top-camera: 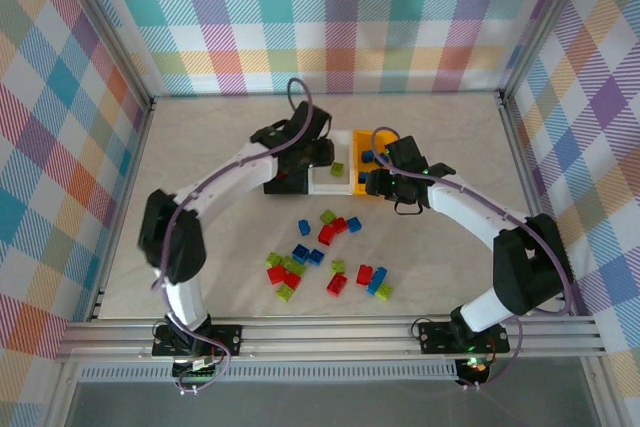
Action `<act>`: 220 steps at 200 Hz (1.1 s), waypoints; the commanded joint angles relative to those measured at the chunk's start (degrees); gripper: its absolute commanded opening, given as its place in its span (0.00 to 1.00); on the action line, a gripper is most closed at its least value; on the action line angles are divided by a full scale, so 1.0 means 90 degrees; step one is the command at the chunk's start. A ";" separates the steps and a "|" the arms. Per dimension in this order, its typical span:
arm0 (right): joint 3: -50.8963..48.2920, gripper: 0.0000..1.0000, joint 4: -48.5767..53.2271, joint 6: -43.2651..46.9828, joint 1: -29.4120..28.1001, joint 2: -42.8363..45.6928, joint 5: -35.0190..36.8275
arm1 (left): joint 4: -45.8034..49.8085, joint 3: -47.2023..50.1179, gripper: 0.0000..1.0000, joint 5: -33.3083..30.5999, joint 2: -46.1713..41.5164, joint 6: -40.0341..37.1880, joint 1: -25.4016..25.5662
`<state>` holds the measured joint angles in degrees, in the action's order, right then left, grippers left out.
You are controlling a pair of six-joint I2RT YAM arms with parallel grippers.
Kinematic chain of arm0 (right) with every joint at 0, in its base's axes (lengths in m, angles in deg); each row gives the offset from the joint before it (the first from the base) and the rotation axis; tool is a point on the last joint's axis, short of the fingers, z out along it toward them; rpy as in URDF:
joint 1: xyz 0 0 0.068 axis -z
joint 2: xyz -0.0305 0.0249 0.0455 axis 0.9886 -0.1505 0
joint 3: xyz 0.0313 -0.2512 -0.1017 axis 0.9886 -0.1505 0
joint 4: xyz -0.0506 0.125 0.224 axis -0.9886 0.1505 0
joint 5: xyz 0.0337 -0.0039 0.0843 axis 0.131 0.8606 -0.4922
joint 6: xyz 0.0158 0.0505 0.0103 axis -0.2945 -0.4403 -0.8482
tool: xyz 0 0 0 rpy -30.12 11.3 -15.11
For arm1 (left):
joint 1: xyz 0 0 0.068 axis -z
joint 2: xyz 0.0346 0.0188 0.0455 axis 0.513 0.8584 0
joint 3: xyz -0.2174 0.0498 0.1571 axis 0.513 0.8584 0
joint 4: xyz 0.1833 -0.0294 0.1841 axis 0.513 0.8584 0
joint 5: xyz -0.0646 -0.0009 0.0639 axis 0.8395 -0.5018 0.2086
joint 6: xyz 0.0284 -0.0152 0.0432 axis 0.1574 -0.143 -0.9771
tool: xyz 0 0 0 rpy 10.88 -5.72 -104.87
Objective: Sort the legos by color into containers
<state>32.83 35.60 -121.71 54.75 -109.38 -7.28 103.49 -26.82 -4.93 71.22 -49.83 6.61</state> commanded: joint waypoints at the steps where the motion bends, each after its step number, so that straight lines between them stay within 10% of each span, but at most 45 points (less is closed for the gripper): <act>1: -0.0100 0.63 -0.0080 -0.0073 0.0034 0.0224 -0.0090 | 0.0978 -0.0997 0.32 -0.0282 0.1024 -0.0342 0.0016; 53: -0.0281 0.64 -0.0056 -0.0057 0.0034 0.0499 -0.0124 | 0.1849 -0.3072 0.34 -0.0289 0.2709 -0.0256 -0.0062; 115: -0.0288 0.68 0.0086 0.0075 0.0034 0.0580 -0.0342 | 0.1691 -0.3142 0.68 0.0028 0.2279 -0.0195 0.0137; 220: -0.1538 0.67 0.0831 -0.0056 -0.0562 0.1059 -0.1335 | -0.1194 0.2970 1.00 0.0862 -0.2372 0.0827 0.0299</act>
<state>21.51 39.80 -122.08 51.50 -102.17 -16.33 98.59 -9.79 1.43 55.33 -45.28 8.95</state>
